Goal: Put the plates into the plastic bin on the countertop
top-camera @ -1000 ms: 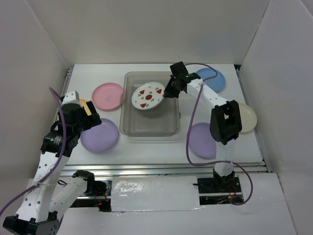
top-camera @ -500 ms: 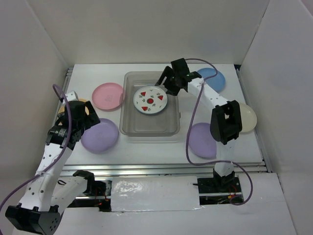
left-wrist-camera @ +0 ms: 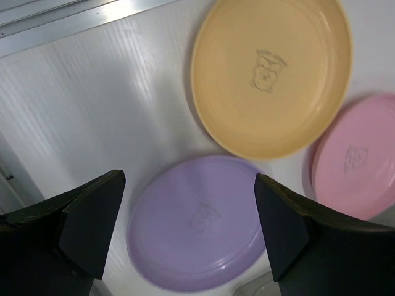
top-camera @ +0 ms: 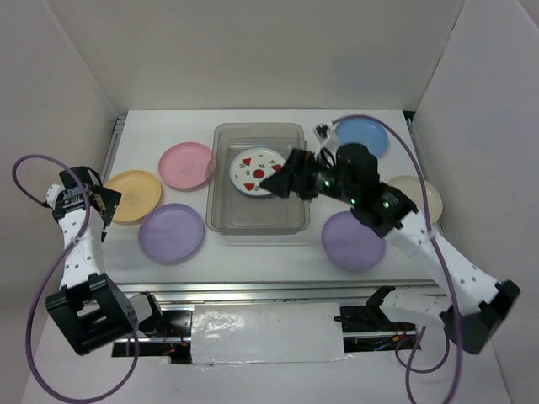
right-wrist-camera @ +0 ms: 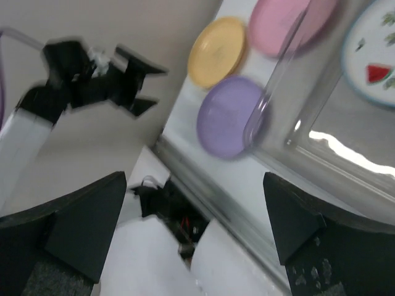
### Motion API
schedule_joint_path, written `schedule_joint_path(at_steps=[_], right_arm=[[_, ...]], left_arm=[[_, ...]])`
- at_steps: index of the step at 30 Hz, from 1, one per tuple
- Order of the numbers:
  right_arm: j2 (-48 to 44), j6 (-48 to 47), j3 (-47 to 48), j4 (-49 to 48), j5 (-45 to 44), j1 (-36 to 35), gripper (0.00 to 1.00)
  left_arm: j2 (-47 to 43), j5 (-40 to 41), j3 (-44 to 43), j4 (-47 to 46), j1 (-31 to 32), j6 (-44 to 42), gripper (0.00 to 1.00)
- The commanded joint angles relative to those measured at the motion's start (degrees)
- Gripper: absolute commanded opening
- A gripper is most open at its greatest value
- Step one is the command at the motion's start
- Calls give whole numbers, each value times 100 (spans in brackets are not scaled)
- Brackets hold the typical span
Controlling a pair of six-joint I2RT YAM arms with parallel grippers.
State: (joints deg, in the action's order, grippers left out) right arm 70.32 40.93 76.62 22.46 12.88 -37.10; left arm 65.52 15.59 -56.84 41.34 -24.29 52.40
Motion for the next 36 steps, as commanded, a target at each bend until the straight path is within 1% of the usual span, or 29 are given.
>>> schedule_joint_path(at_steps=[1, 2, 3, 4, 5, 6, 8, 9, 13, 17, 19, 20, 22, 23, 24, 26, 27, 30, 32, 33, 35, 36], right_arm=[[-807, -165, -1568, -706, 811, -227, 100], [-1349, -33, -1902, -1186, 908, -323, 100], [-1598, -6, -2479, -1409, 1048, -411, 100], [-1810, 46, -2703, -1576, 1215, -568, 100], [-2168, 117, -2870, -1752, 1277, -622, 100], [-2433, 135, -3168, -1719, 1287, -832, 100], [-2619, 152, -3266, -1640, 1313, -877, 100], [-2786, 118, -3294, -1596, 1426, -956, 100], [-3138, 56, -3268, -1385, 1313, -1106, 100], [-3306, -41, -3162, -1139, 1269, -1124, 100], [-3420, 64, -3302, -1217, 1356, -1211, 100], [-3542, 195, -3381, -1426, 1392, -1273, 100], [-3779, 380, -3661, -1795, 1427, -1448, 100], [-3850, 433, -3724, -1850, 1401, -1492, 100], [-3920, 451, -3777, -1876, 1357, -1554, 100], [-4078, 451, -3856, -1912, 1174, -1695, 100], [-4114, 451, -3865, -1903, 1103, -1747, 100], [-4071, 390, -3804, -1789, 1111, -1836, 100], [-4018, 337, -3681, -1640, 1102, -1897, 100], [-4035, 346, -3654, -1631, 1059, -1932, 100], [-4114, 363, -3672, -1622, 997, -1976, 100], [-4158, 363, -3680, -1613, 927, -2002, 100]], left_arm=[[329, -979, 278, -950, -514, 516, 99], [469, -1006, 409, -1161, -585, 560, 99], [549, -1067, 480, -1433, -585, 543, 99], [663, -1050, 507, -1732, -559, 517, 99], [960, -998, 385, -1743, -550, 517, 99], [1250, -901, 314, -1909, -515, 447, 99], [1542, -813, 200, -1867, -506, 455, 99], [1830, -691, 104, -1754, -515, 490, 99], [2237, -224, -12, -1612, -567, 569, 99], [2571, -425, 15, -1963, -664, 596, 99], [2773, -426, -38, -2094, -664, 587, 99], [2834, -391, -38, -2113, -664, 604, 99], [3045, -347, -64, -2165, -664, 622, 95], [3150, -355, -116, -2122, -656, 631, 92], [3395, -321, -178, -2035, -664, 666, 91], [3590, -338, -283, -1964, -664, 684, 83], [3687, -294, -301, -1955, -638, 692, 76], [3696, -101, -310, -1911, -577, 710, 64], [3731, 13, -380, -1823, -568, 710, 54], [3749, 22, -407, -1718, -550, 719, 38], [3706, 75, -442, -1569, -550, 780, 20], [3583, 154, -433, -1498, -524, 806, 4]])
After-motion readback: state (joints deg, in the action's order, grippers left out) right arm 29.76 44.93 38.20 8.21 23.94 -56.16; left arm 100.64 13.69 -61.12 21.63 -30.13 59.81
